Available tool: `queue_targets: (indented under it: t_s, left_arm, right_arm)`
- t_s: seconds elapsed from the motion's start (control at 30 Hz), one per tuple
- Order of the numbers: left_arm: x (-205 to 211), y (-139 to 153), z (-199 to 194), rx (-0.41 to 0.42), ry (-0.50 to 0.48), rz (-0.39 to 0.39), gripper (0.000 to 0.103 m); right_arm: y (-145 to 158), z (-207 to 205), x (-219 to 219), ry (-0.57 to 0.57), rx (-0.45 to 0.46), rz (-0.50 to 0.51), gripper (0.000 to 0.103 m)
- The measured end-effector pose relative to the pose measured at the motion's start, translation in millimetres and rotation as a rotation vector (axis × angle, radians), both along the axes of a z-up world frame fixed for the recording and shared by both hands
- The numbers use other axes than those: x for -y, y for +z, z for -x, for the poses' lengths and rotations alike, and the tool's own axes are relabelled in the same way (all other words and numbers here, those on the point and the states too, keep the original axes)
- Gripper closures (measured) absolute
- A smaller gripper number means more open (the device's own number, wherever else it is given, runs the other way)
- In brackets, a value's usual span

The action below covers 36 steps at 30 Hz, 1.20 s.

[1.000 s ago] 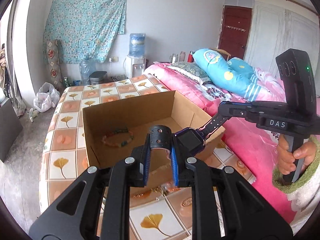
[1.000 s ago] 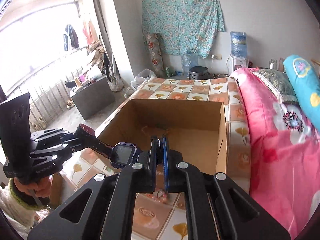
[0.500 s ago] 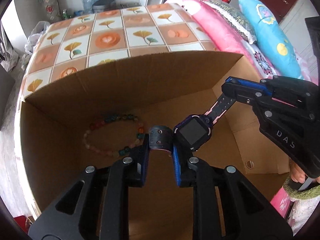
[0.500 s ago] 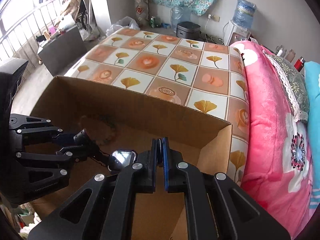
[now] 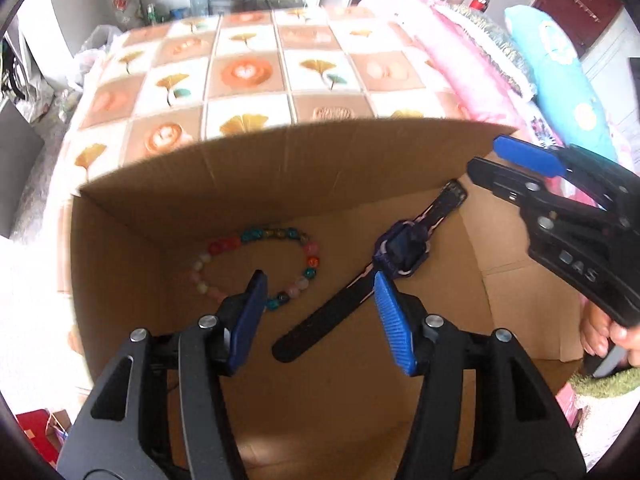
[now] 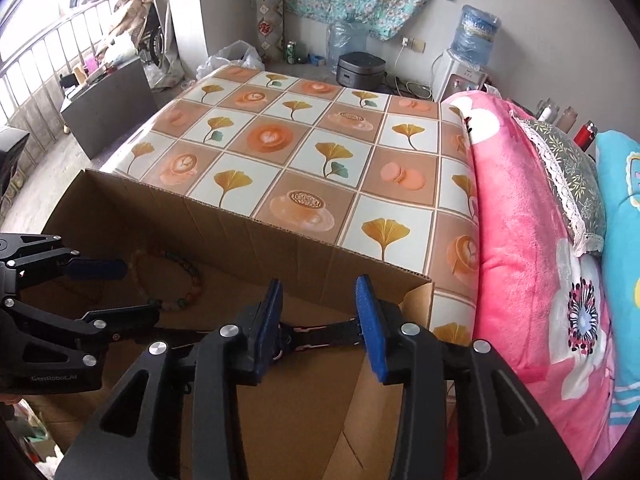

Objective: Organize jewelry
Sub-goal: 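Open both grippers to release the smartwatch into the box, then move both grippers back toward the gold jewelry beside the box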

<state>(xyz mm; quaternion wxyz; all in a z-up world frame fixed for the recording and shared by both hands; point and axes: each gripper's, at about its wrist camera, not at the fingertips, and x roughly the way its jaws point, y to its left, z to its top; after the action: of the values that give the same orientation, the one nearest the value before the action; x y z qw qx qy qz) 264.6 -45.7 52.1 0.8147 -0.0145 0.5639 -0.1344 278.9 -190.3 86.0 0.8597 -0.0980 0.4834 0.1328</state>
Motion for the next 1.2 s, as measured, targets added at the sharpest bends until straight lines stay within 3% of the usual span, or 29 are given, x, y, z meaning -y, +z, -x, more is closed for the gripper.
queue_targets:
  t_s: [0.3, 0.5, 0.57, 0.6, 0.67, 0.73, 0.87, 1.07, 1.2]
  left_arm:
    - [-16.7, 74.3, 73.6, 0.234, -0.047, 0.035, 0.038]
    - [-51.8, 107.6, 151.6, 0.371, -0.054, 0.108, 0.027]
    - [-65.3, 109.3, 183.0, 0.420, -0.040, 0.124, 0.022]
    - [-71.4, 106.1, 198.0, 0.440, -0.027, 0.128, 0.020]
    - [-80.7, 92.3, 219.1, 0.455, 0.002, 0.123, 0.019]
    - [-85.5, 68.8, 231.2, 0.427, 0.038, 0.100, 0.019]
    - [-88.4, 22.0, 228.7, 0.344, 0.103, 0.064, 0.019]
    - [-85.7, -9.2, 200.1, 0.325, 0.136, -0.003, 0.019]
    - [-89.0, -6.4, 186.3, 0.352, 0.141, -0.004, 0.017]
  right_arm:
    - [57.7, 37.0, 19.7, -0.032, 0.110, -0.108, 0.064]
    - [109.2, 110.9, 47.5, -0.045, 0.238, -0.237, 0.039]
    - [118.3, 145.1, 56.6, -0.071, 0.271, -0.261, 0.020]
    - [119.0, 161.0, 58.8, -0.075, 0.276, -0.273, 0.015]
    - [112.3, 194.6, 60.2, -0.076, 0.275, -0.281, 0.007]
    - [94.8, 220.5, 54.4, -0.081, 0.248, -0.246, 0.007]
    - [43.8, 242.7, 35.5, -0.061, 0.111, -0.228, 0.007]
    - [-19.9, 213.3, 19.6, -0.079, -0.110, -0.350, 0.007]
    - [-23.1, 185.8, 21.6, -0.135, -0.095, -0.382, 0.008]
